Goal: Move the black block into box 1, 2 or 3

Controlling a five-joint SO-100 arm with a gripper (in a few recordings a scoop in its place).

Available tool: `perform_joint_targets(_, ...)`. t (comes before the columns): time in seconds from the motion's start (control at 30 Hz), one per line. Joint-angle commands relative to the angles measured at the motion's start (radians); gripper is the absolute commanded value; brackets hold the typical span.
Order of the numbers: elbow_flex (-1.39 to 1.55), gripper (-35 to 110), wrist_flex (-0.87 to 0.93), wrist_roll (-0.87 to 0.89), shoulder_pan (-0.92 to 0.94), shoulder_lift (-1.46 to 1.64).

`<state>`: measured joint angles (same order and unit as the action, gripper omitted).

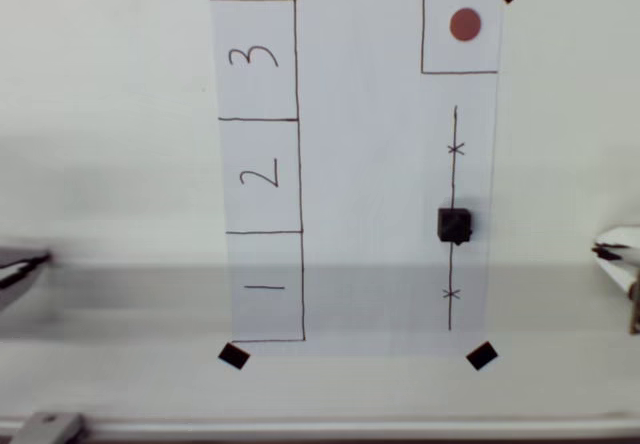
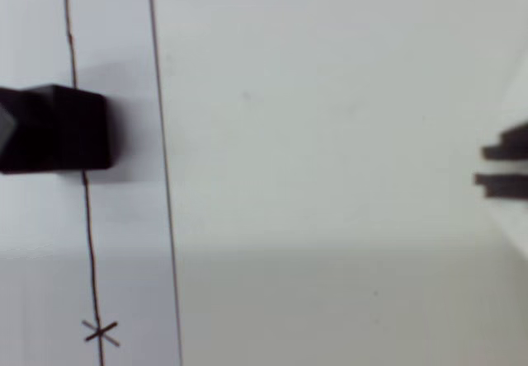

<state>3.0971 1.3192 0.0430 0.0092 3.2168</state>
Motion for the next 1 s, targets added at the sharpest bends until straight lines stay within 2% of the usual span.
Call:
perform_joint_targets(0.0,0.009,1,0.015,-0.008,0.014,0.015)
perform_joint_targets(0.97,0.009,0,0.015,-0.014,0.006,0.015)
